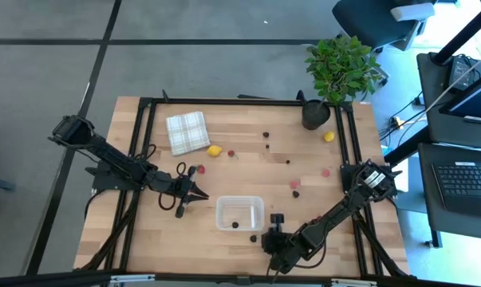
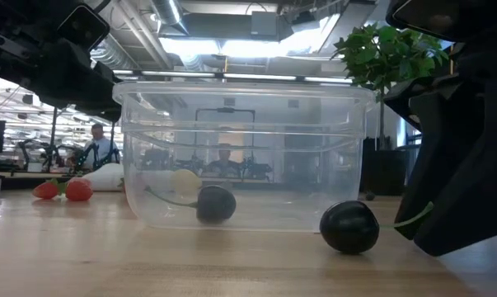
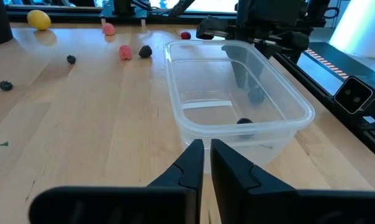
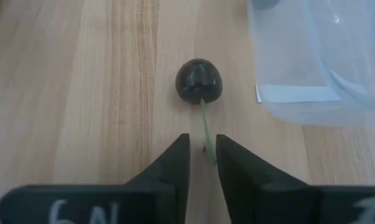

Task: Pick and placing Produce into tupperware
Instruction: Put the black cherry into the transparent bin

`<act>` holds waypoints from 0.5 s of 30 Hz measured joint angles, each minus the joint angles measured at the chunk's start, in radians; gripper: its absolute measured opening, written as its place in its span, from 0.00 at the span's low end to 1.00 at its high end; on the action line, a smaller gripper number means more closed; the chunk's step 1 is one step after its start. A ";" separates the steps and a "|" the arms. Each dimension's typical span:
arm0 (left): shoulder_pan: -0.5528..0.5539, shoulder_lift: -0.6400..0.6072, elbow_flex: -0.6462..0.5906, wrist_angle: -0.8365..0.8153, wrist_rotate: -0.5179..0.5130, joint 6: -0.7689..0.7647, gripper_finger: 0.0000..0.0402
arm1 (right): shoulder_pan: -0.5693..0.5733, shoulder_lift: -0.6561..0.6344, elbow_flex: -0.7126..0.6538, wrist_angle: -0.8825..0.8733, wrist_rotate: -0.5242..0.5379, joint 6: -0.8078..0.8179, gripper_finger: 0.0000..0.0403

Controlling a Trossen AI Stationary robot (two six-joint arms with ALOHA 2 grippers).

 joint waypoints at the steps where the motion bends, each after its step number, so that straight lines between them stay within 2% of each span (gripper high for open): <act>1: 0.000 0.000 0.000 0.000 0.000 0.000 0.05 | 0.000 0.000 0.000 0.000 0.000 0.000 0.18; 11: 0.000 0.000 0.000 0.000 0.000 0.000 0.01 | 0.000 0.000 0.000 0.000 -0.018 0.000 0.03; 15: 0.000 0.000 0.000 0.000 0.000 -0.001 0.00 | 0.000 0.000 0.000 0.000 -0.018 0.003 0.02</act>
